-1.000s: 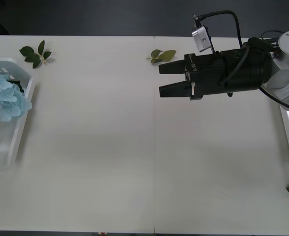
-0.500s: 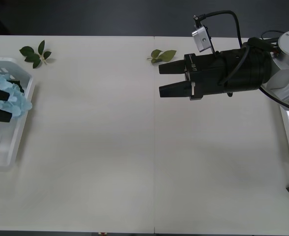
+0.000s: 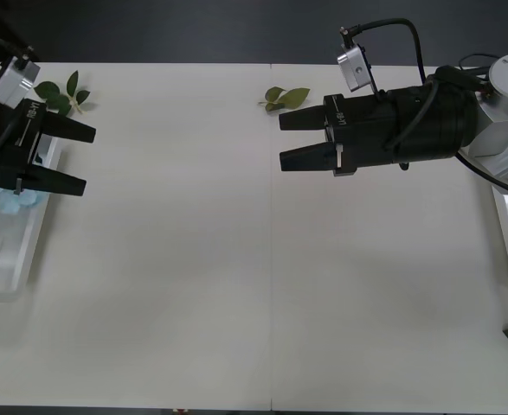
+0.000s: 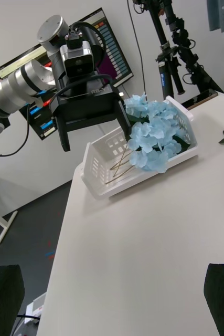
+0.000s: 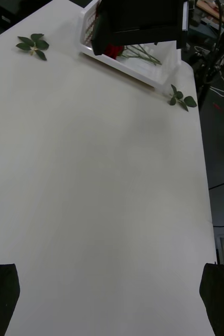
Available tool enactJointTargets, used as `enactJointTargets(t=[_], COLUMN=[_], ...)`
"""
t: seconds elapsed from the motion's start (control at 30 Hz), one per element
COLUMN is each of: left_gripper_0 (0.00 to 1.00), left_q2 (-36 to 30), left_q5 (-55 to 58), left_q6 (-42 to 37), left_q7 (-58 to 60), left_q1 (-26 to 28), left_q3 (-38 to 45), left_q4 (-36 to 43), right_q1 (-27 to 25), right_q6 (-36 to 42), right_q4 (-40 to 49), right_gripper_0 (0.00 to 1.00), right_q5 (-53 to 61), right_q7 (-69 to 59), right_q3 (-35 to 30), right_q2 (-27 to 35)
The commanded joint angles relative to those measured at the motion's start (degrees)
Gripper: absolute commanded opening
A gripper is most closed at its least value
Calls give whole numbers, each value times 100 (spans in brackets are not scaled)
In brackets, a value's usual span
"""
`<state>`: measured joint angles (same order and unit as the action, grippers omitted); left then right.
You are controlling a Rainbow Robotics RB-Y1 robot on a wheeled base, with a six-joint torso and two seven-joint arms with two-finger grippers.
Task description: Put the red flowers into the right box and the blue flowers into the left box
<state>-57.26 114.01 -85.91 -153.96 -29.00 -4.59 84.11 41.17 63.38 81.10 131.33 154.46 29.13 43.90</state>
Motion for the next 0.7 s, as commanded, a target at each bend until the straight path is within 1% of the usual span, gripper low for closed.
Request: enactJointTargets(t=[0.03, 0.1, 0.23, 0.7], left_gripper_0=[100, 100, 100, 100], left_q2=[-136, -198, -206, -206], left_q5=[78, 130, 104, 104], left_q6=[74, 65, -23, -23], left_q7=[-104, -104, -104, -104], left_q1=[-325, -352, -343, -343], left_q3=[-235, -376, -402, -402], left_q4=[255, 326, 466, 466], right_q1=[14, 14, 14, 14], right_q6=[-10, -10, -10, -10], right_q4=[152, 152, 152, 152], right_gripper_0=[100, 100, 100, 100], right_q5=[33, 33, 33, 33], right_q7=[54, 54, 54, 54], right_q3=[-30, -30, -30, -30], right_q2=[-22, -22, -22, -22])
